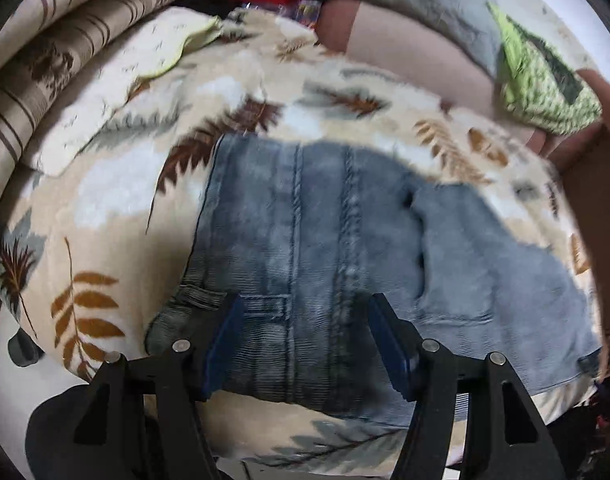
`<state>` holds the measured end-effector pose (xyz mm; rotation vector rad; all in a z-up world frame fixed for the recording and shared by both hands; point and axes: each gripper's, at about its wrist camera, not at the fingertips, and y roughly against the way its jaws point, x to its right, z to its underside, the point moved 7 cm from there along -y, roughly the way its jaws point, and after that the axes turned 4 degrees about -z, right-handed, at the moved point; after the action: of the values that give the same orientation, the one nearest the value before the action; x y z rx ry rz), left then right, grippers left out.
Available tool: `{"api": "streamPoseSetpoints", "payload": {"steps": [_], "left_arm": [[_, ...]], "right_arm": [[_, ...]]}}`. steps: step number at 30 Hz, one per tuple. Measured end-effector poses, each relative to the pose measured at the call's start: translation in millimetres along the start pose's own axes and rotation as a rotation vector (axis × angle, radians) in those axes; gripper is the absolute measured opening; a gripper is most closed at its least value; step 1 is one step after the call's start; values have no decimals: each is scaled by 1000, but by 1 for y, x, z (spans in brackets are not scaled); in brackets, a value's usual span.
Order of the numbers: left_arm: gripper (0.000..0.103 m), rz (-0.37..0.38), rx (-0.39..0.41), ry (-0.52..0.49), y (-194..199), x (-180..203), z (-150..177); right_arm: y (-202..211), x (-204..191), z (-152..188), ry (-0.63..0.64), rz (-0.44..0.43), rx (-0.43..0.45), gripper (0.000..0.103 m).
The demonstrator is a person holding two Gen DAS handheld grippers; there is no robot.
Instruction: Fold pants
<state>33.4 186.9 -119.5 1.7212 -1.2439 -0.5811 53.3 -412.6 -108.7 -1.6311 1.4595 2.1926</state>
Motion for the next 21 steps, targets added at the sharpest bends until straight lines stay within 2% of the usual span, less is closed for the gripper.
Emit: {"api": "streamPoseSetpoints", "payload": {"steps": [3, 7, 12, 13, 14, 15, 18, 21], "left_arm": [[65, 12, 14, -7, -2, -2, 1], [66, 28, 28, -10, -3, -3, 0], [67, 46, 38, -15, -6, -3, -4], [67, 49, 39, -15, -6, -3, -4], [67, 52, 40, -15, -6, -4, -5], [67, 57, 42, -14, -6, -5, -4], [67, 58, 45, -22, -7, -6, -4], [67, 46, 49, -36, -8, -5, -2]], "right_arm": [[-4, -2, -2, -86, -40, -28, 71], [-10, 2, 6, -194, -61, -14, 71], [-16, 14, 6, -252, -50, 5, 70], [-19, 16, 5, -250, -41, 14, 66], [-18, 18, 5, -232, -23, 22, 31], [-16, 16, 5, -187, 10, 29, 14], [-7, -8, 0, -30, 79, 48, 13], [12, -52, -18, 138, 131, 129, 12]]}}
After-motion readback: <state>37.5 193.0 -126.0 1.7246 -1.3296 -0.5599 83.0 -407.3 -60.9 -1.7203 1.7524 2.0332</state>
